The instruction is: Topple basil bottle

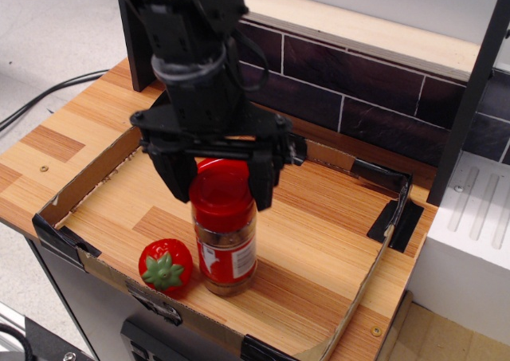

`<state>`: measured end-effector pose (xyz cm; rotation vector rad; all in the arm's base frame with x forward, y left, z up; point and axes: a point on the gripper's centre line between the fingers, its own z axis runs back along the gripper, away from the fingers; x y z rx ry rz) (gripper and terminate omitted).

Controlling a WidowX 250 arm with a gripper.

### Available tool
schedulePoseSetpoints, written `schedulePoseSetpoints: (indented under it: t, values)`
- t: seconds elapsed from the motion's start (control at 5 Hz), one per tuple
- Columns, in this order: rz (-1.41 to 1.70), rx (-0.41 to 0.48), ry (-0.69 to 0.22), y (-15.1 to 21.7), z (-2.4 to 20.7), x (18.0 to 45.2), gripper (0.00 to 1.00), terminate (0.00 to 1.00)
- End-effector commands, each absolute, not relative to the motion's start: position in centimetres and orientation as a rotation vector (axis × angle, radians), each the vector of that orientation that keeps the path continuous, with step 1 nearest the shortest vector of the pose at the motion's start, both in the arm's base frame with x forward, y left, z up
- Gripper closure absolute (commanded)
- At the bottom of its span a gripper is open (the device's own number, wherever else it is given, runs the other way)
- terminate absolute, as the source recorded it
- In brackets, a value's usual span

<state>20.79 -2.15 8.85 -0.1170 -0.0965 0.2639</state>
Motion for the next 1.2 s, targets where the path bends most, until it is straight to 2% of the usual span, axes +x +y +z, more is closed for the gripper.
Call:
schedulePoseSetpoints:
  t: [0.0, 0.2, 0.4, 0.6, 0.8, 1.0]
  values:
    - [0.268, -0.042, -0.142, -3.2, 8.4, 21.1, 1.0, 0.0]
    - [0.286, -0.054, -0.109, -4.2, 8.6, 21.3, 1.0, 0.0]
    - [0.323, -0.096, 0.112, -5.5, 9.4, 21.5, 1.0, 0.0]
    - [0.383, -0.082, 0.333, -6.1, 9.8, 21.9, 1.0, 0.0]
    - [0.41, -0.048, 0.453, -5.9, 9.2, 22.6, 1.0, 0.0]
    - [0.363, 0.0, 0.262, -5.9, 7.5, 23.4, 1.0, 0.0]
